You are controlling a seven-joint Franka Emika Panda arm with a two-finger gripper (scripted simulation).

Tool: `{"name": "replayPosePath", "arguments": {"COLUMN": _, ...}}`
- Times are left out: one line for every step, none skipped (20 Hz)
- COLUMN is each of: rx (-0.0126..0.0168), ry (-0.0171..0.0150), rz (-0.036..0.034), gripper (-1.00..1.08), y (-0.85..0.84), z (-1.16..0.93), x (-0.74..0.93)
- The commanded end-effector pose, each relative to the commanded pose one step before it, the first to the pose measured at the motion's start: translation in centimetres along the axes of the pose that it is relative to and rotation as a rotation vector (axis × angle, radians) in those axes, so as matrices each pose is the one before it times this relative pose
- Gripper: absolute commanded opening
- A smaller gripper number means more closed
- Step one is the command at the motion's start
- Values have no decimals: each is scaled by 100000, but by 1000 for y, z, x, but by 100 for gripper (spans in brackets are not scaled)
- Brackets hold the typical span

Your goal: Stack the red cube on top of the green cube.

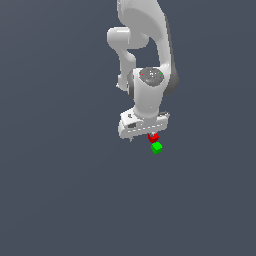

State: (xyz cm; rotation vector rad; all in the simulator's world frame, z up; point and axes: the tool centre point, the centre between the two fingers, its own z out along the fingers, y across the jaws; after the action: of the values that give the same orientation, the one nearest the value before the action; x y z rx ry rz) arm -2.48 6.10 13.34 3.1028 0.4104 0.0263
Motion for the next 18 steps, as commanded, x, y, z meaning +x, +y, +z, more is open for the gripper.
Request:
{"name": "replayPosePath", "arguments": {"rx": 510, "ry": -336, "rz": -7934, "gripper": 100, "y": -2642, "z": 1561, "x": -1033}}
{"name": "replayPosePath", "arguments": {"rx": 182, "ry": -115, "rz": -3045, "gripper": 100, "y": -1011, "z": 605, "x": -378}}
{"name": "replayPosePath", "arguments": {"rx": 164, "ry": -108, "rz": -2809, "gripper": 100, "y": -932, "z": 562, "x": -349}}
{"name": "replayPosePath", "arguments": {"rx": 147, "ry": -101, "rz": -2578, "gripper": 100, "y": -855, "z": 519, "x": -322}}
{"name": "replayPosePath", "arguments": {"rx": 132, "ry": -94, "rz": -2357, "gripper": 100, "y": -781, "z": 477, "x": -295}}
{"name": "replayPosePath", "arguments": {"rx": 120, "ry": -86, "rz": -2141, "gripper": 100, "y": -709, "z": 435, "x": -268}}
{"name": "replayPosePath", "arguments": {"rx": 109, "ry": -78, "rz": -1928, "gripper": 100, "y": -639, "z": 392, "x": -241}}
{"name": "replayPosePath", "arguments": {"rx": 96, "ry": -70, "rz": -1711, "gripper": 100, "y": -567, "z": 349, "x": -214}}
{"name": "replayPosePath", "arguments": {"rx": 82, "ry": -62, "rz": -1497, "gripper": 100, "y": -496, "z": 307, "x": -187}}
{"name": "replayPosePath", "arguments": {"rx": 66, "ry": -55, "rz": -1278, "gripper": 100, "y": -422, "z": 265, "x": -161}}
{"name": "replayPosePath", "arguments": {"rx": 49, "ry": -49, "rz": -1063, "gripper": 100, "y": -350, "z": 224, "x": -135}}
{"name": "replayPosePath", "arguments": {"rx": 31, "ry": -43, "rz": -847, "gripper": 100, "y": -277, "z": 184, "x": -109}}
{"name": "replayPosePath", "arguments": {"rx": 11, "ry": -38, "rz": -628, "gripper": 100, "y": -202, "z": 144, "x": -84}}
{"name": "replayPosePath", "arguments": {"rx": -7, "ry": -32, "rz": -419, "gripper": 100, "y": -131, "z": 104, "x": -59}}
{"name": "replayPosePath", "arguments": {"rx": -20, "ry": -24, "rz": -205, "gripper": 100, "y": -58, "z": 63, "x": -36}}
{"name": "replayPosePath", "arguments": {"rx": -15, "ry": -12, "rz": -66, "gripper": 100, "y": -20, "z": 21, "x": -8}}
{"name": "replayPosePath", "arguments": {"rx": 57, "ry": -54, "rz": 424, "gripper": 100, "y": 95, "z": -88, "x": 57}}
{"name": "replayPosePath", "arguments": {"rx": 0, "ry": 0, "rz": 0, "gripper": 100, "y": 1, "z": 30, "x": -2}}
